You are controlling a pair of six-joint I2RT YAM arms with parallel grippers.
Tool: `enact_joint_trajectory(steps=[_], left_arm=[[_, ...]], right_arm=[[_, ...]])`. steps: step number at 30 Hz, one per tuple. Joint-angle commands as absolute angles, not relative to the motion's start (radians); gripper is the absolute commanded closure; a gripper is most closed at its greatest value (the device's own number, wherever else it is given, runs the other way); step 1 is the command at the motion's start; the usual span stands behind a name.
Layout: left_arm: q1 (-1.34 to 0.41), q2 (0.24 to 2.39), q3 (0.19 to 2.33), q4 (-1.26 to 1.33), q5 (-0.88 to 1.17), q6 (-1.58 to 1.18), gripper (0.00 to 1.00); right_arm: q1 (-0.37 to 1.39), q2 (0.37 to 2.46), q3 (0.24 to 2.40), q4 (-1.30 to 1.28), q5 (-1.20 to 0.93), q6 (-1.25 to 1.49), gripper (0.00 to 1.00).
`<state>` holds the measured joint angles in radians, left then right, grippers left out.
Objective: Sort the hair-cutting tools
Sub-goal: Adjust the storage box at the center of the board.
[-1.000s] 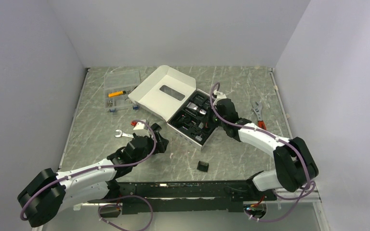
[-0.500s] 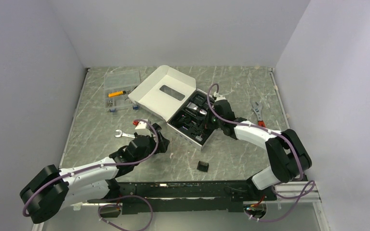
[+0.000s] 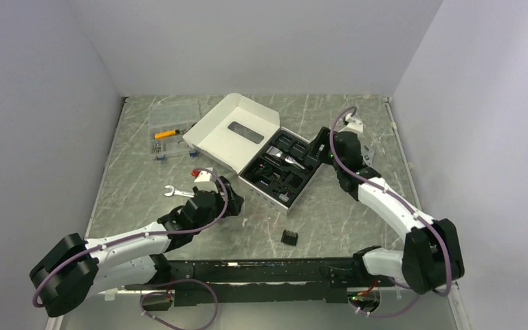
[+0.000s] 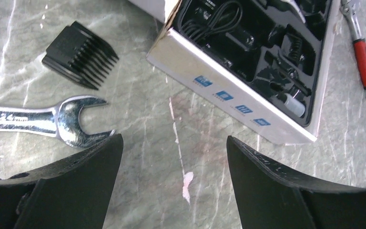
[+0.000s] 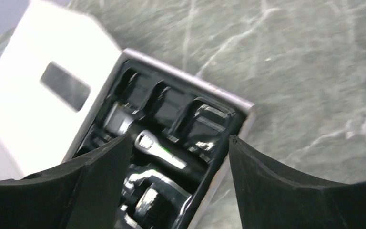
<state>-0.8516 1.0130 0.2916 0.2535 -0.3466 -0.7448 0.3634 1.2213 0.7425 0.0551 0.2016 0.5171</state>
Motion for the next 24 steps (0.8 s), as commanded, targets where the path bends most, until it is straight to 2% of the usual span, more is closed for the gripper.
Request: enact_joint_trajectory(steps=[1, 6, 13, 18, 24], left_arm=[[-0.857, 1.056, 0.389, 0.246, -0.363, -0.722, 0.14], [-0.846, 1.176, 0.508, 0.202, -0.315, -0.710, 0.13], [-0.828, 1.364, 0.687, 0.088, -0.274, -0.708, 0.13], [-0.816, 1.445, 0.744, 0.066, -0.261, -0.705, 0.13], [-0.784, 1.555, 0.823, 0.060, -0.218, -0.678, 0.14]], right_arm=[[0.249, 1.325, 0.802, 0.131, 0.189, 0.538, 0.20], [0.189, 1.495, 0.853, 0.258, 0.011, 0.534, 0.14], [0.186, 1.692, 0.924, 0.232, -0.030, 0.478, 0.12], [0.178, 1.687, 0.837, 0.277, -0.086, 0.520, 0.15], [0.178, 1.583, 0.702, 0.314, -0.139, 0.579, 0.24]])
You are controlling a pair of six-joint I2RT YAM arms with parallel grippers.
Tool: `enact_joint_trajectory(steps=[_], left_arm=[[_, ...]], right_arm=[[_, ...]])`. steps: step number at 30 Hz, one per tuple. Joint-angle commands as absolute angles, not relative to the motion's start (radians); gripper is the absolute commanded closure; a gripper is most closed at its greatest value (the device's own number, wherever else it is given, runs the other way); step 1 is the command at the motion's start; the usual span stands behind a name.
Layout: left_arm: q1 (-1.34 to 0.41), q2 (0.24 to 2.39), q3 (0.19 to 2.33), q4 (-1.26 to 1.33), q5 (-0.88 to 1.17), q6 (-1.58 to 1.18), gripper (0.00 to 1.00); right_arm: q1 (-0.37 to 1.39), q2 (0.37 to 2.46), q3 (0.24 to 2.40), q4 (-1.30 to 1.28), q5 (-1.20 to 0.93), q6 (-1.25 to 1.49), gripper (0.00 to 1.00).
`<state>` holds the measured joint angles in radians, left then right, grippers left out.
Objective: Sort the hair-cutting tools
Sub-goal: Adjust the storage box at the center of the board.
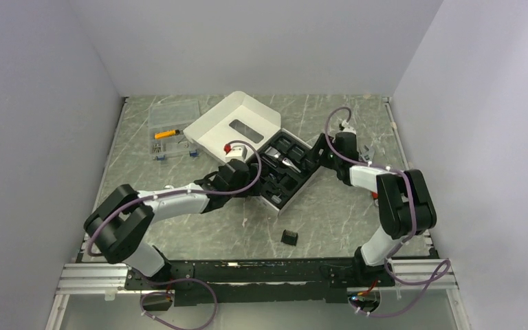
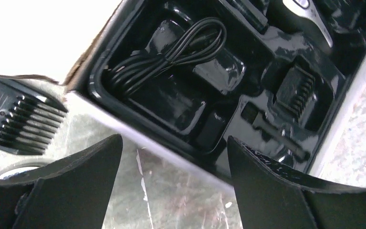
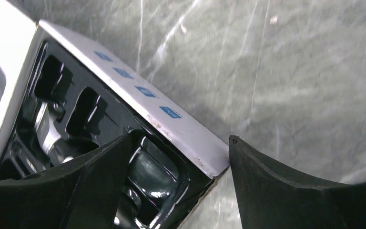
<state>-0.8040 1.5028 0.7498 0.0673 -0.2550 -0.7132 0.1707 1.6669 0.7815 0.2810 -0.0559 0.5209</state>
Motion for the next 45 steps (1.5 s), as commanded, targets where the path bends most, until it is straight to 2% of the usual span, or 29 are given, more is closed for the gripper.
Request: enact_joint_trajectory(steps=[1, 8, 13, 20, 25, 29, 33, 39, 45], left_arm=[[-0.781, 1.573, 0.837, 0.064, -0.217, -0.674, 0.14], [-0.780, 1.703, 0.999, 0.043, -0.232, -0.612, 0.14], [-0.758, 1.747, 1.037, 0.057, -0.233, -0.583, 0.14], [-0.725, 1.792, 1.091, 0.068, -0.225, -0.574, 0.14], [-0.701, 1.793, 1.131, 0.047, -0.240, -0.569, 0.13], [-0.698, 1.712, 1.077, 0.036, -0.302, -0.591, 0.10], [-0.699, 1.574, 0.976, 0.025, -0.365, -0.648, 0.07], [-0.696, 1.346, 0.807, -0.109, -0.477, -0.758, 0.07], [-0.639, 1.206, 0.675, -0.173, -0.528, -0.851, 0.10]], right_arm=[[0.178, 1.561, 0.677, 0.323, -0.147, 0.586, 0.26], [0.181, 1.409, 0.509, 0.362, -0.158, 0.665, 0.35], [0.219, 1.305, 0.389, 0.365, -0.161, 0.698, 0.37], [0.363, 1.198, 0.264, 0.377, -0.087, 0.758, 0.37], [0.436, 1.124, 0.245, 0.315, -0.013, 0.782, 0.28], [0.435, 1.024, 0.270, 0.213, 0.062, 0.750, 0.21], [0.428, 0.955, 0.301, 0.161, 0.088, 0.713, 0.18], [0.405, 0.955, 0.327, 0.153, 0.076, 0.656, 0.18], [0.364, 0.973, 0.325, 0.187, 0.014, 0.655, 0.19]])
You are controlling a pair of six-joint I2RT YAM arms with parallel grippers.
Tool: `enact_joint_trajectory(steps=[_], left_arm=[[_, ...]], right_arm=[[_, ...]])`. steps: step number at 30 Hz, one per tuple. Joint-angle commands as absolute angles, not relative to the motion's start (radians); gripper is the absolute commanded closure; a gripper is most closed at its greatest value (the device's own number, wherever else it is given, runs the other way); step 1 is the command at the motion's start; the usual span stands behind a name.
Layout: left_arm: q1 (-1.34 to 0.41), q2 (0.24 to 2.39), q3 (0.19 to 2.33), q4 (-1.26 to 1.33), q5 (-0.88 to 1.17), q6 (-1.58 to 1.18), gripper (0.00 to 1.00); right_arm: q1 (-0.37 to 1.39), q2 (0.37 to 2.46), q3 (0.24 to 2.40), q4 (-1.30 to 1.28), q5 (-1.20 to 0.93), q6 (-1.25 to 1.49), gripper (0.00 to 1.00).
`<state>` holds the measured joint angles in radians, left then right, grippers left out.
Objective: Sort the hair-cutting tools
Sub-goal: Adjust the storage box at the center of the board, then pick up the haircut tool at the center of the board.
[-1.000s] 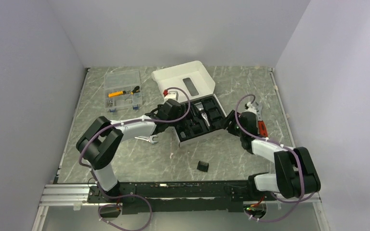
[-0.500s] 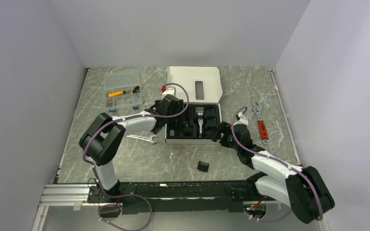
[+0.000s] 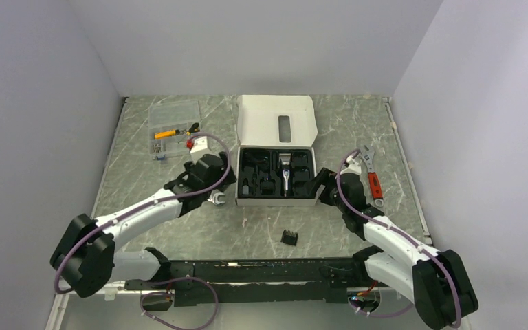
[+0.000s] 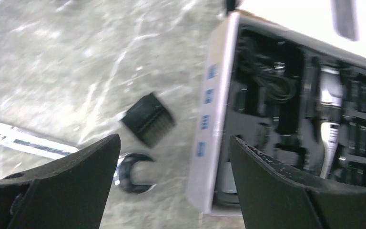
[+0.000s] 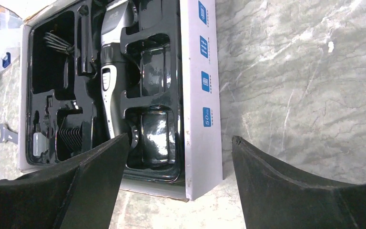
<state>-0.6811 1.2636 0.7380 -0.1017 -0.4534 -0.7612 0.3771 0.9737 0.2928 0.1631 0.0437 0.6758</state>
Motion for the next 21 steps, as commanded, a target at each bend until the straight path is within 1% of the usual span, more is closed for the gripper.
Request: enact_joint_trajectory(steps=[1, 3, 5, 8, 11, 14, 16, 21], left_arm=[[-0.607, 1.211, 0.684, -0.196, -0.509, -0.874, 0.12], [-0.521, 1.248, 0.735, -0.319, -0.447, -0.912, 0.13], [-0.490, 1.280, 0.771, -0.366, -0.440, -0.926, 0.14], [-0.487, 1.335, 0.798, -0.388, -0.417, -0.989, 0.16], [-0.487, 1.416, 0.852, -0.418, -0.371, -1.081, 0.14], [-0.490, 1.517, 0.968, -0.536, -0.347, -1.178, 0.10], [-0.496, 1.576, 1.047, -0.608, -0.343, -1.215, 0.09], [-0.514, 1.630, 1.067, -0.594, -0.333, -1.273, 0.09]], right_arm=[[0.364, 0.965, 0.325, 0.186, 0.006, 0.654, 0.19], [0.364, 0.943, 0.325, 0.178, 0.005, 0.646, 0.19], [0.364, 0.918, 0.319, 0.177, 0.005, 0.642, 0.19], [0.364, 0.902, 0.303, 0.196, -0.020, 0.649, 0.20], [0.364, 0.919, 0.311, 0.206, -0.040, 0.654, 0.20], [0.364, 0.921, 0.318, 0.205, -0.053, 0.656, 0.20], [0.364, 0.910, 0.318, 0.207, -0.058, 0.658, 0.20], [0.363, 0.896, 0.320, 0.205, -0.074, 0.661, 0.20]])
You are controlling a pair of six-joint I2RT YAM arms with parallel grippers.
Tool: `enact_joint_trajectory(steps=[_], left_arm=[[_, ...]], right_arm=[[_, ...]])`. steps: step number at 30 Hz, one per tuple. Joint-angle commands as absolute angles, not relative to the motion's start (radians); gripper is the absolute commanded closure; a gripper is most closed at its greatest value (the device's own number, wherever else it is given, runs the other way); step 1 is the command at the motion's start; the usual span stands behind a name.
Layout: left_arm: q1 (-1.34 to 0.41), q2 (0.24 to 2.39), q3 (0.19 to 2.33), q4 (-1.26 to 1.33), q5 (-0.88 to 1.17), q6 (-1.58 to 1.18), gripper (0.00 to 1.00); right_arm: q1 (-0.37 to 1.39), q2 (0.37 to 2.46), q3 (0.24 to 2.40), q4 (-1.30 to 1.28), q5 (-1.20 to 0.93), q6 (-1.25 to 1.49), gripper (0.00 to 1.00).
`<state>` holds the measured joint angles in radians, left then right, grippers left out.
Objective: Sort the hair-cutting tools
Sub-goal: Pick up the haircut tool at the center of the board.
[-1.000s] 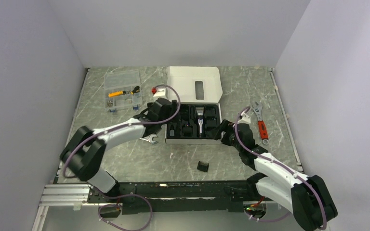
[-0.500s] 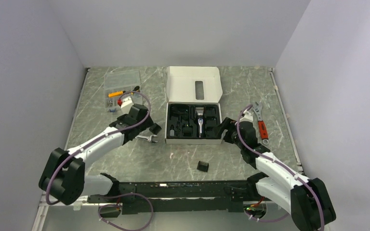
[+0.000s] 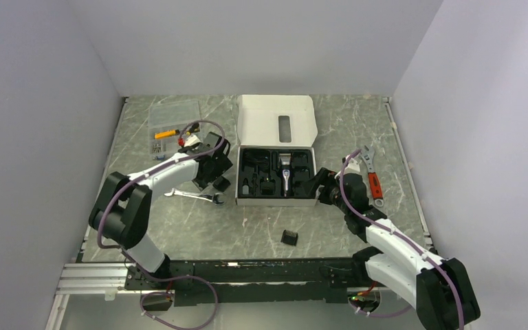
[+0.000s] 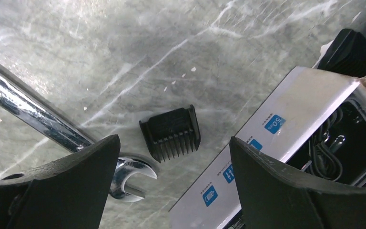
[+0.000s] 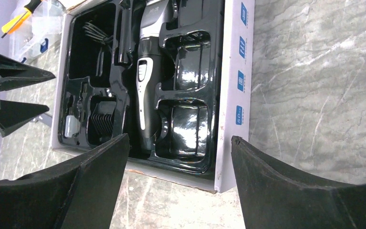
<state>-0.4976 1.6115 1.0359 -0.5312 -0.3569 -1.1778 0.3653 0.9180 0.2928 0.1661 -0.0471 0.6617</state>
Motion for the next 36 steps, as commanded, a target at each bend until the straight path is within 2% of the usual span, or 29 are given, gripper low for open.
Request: enact_joint_trajectory(steps=[1, 17, 28, 36], left_arm=[[-0.515, 1.648, 1.073, -0.604, -0.329, -1.282, 0.10], [-0.505, 1.761, 1.168, -0.645, -0.327, -1.324, 0.15], [-0.489, 1.799, 1.157, -0.646, -0.313, -1.323, 0.19], [-0.476, 1.802, 1.133, -0.619, -0.301, -1.310, 0.34]], right_arm=[[0.363, 0.894, 0.321, 0.205, -0.078, 0.662, 0.20], [0.360, 0.838, 0.347, 0.164, -0.112, 0.665, 0.19], [0.353, 0.817, 0.357, 0.147, -0.131, 0.672, 0.19], [0.353, 0.800, 0.364, 0.129, -0.131, 0.676, 0.19]])
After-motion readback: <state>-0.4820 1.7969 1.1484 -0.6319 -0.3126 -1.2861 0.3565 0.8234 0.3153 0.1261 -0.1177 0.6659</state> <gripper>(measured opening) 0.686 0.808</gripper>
